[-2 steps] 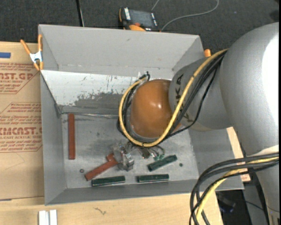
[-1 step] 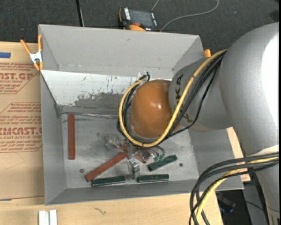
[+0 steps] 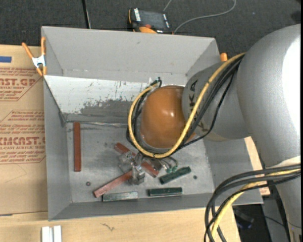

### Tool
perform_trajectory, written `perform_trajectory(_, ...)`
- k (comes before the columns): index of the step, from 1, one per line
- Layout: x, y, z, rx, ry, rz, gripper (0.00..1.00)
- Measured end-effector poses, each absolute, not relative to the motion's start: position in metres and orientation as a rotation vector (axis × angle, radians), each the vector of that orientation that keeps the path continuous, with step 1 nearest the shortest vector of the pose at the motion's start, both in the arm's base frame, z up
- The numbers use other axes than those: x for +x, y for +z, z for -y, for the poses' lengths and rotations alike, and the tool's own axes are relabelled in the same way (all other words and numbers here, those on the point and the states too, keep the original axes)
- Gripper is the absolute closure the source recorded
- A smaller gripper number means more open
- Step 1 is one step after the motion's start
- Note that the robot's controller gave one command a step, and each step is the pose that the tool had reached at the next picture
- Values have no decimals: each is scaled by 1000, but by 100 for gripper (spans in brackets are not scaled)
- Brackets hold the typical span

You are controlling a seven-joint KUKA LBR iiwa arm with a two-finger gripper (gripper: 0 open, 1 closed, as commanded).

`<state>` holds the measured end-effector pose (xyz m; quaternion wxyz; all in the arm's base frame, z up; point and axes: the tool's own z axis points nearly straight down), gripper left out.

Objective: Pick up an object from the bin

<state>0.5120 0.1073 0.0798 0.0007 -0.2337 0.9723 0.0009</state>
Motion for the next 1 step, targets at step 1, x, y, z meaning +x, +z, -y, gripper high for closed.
perform_trajectory(1,543,207,-109,-816,-1,-3022,100)
